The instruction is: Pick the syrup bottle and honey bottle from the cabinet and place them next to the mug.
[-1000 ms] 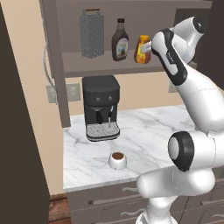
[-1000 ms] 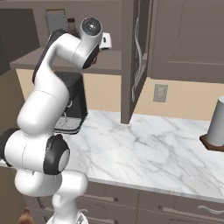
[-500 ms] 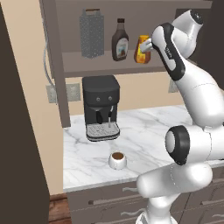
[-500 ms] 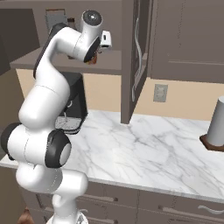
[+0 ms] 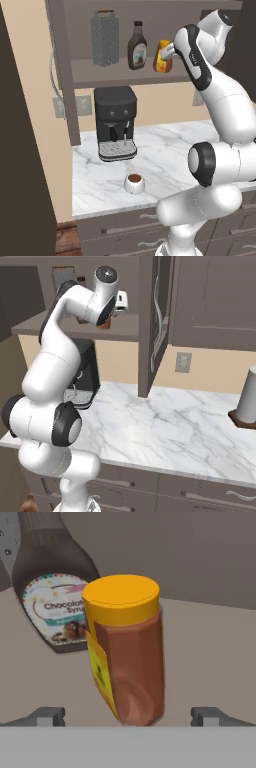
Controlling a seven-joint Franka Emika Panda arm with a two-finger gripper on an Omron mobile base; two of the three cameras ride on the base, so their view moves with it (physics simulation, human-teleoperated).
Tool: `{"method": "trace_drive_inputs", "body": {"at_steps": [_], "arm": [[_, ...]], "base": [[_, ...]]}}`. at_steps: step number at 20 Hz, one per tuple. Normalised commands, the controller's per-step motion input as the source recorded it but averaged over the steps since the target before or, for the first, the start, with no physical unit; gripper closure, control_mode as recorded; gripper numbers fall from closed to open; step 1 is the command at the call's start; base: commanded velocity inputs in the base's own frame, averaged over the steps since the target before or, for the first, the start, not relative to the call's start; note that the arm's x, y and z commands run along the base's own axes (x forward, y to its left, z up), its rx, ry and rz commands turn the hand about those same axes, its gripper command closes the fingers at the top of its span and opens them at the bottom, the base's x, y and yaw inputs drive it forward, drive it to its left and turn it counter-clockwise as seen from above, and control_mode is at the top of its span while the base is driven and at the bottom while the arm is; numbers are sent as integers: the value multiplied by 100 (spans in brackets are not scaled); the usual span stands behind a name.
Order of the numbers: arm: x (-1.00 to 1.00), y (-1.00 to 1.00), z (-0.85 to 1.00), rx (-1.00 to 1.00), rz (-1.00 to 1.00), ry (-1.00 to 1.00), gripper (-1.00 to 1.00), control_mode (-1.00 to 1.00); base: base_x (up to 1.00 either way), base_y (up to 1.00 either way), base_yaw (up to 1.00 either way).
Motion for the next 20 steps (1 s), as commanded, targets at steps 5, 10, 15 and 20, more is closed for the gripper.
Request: {"method": "trace_drive_inputs", "body": {"at_steps": [5,10,15,20], "arm": [[0,2,-9,0,0,0,-100,-100],[0,10,0,0,0,0,-100,-100],[8,9,0,0,0,0,-100,-100],[3,1,0,0,0,0,-100,-100]], "base": [[0,0,0],[0,0,0],[0,0,0],[0,0,0]]}}
